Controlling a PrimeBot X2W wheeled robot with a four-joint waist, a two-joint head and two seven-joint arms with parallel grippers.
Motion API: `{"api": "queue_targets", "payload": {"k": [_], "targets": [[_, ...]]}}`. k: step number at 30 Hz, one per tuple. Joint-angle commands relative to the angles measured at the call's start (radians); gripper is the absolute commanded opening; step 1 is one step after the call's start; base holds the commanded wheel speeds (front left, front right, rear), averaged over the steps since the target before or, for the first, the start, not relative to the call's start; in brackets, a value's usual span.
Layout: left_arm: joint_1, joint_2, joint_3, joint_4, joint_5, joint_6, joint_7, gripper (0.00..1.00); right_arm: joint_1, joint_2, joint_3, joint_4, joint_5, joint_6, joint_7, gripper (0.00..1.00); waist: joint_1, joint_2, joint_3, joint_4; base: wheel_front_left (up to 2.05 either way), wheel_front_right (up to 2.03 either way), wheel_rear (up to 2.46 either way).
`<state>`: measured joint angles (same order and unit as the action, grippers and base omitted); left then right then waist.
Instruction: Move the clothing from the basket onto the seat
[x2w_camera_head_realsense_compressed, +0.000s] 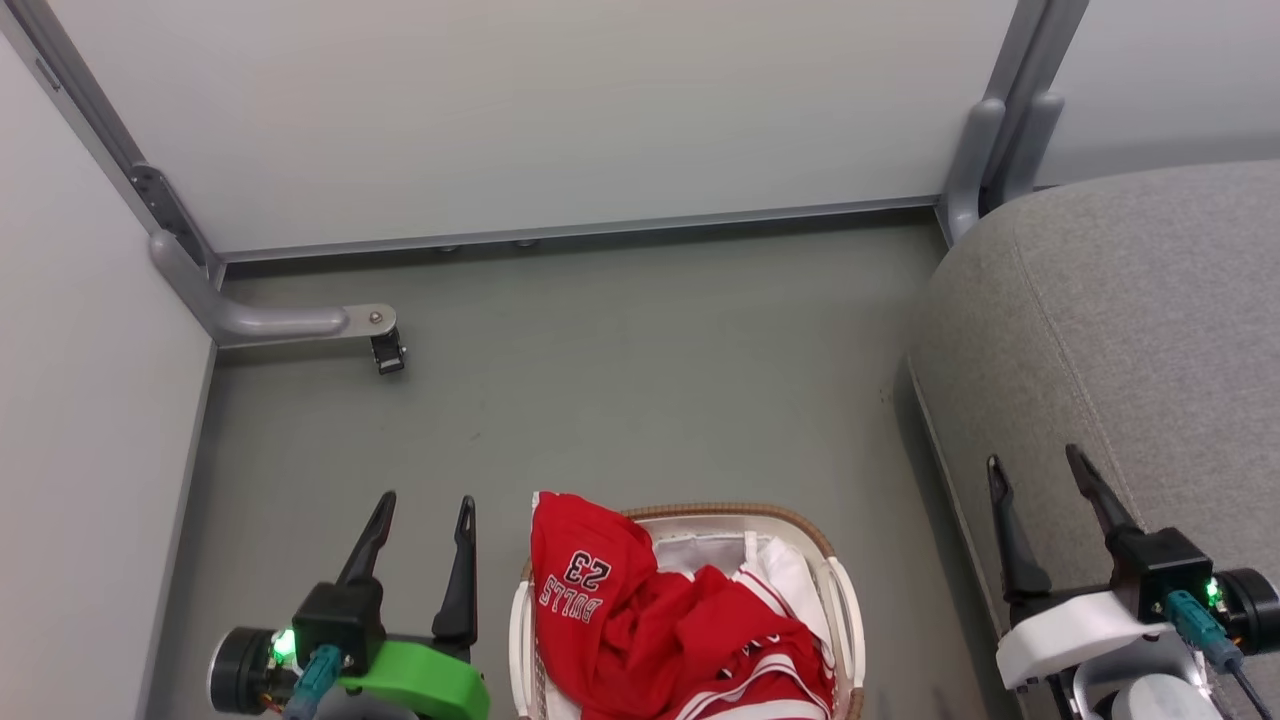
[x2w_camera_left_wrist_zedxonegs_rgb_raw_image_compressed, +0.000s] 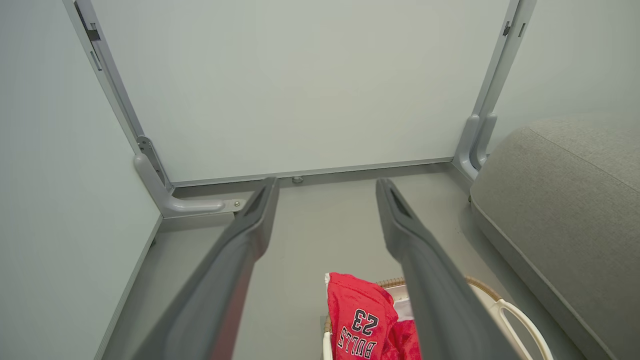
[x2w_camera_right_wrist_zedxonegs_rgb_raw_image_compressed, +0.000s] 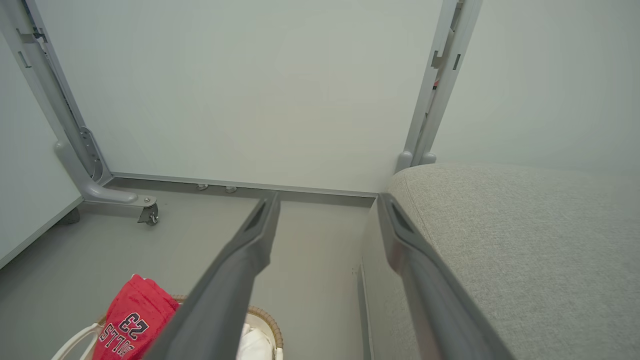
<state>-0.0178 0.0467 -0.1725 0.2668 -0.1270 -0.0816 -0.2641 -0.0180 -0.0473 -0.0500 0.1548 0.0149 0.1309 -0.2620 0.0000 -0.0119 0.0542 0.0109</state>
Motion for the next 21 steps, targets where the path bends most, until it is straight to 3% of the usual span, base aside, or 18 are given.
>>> {"api": "queue_targets", "payload": {"k": [1,12,21], "targets": [[-0.04,0.006,-0.005,0.004,0.013,-0.008,-0.001,1.0,-0.026,-0.006,-0.008,-0.013,-0.001,0.0,-0.005,1.0,0.0,0.0119,0.048,0.004,0.0,0.0,0.0],[-0.36,0.015,-0.177,0.095,0.111,-0.048,0.0,1.0,-0.191,-0.005,-0.096,-0.092,-0.008,0.0,-0.003,1.0,0.0,0.0119,0.35,0.01,0.0,0.0,0.0],[-0.611,0.03,-0.511,0.372,0.104,-0.05,0.0,1.0,-0.332,-0.005,-0.128,-0.132,0.015,0.0,-0.004,1.0,0.0,0.0119,0.566,-0.049,0.0,0.0,0.0]]}}
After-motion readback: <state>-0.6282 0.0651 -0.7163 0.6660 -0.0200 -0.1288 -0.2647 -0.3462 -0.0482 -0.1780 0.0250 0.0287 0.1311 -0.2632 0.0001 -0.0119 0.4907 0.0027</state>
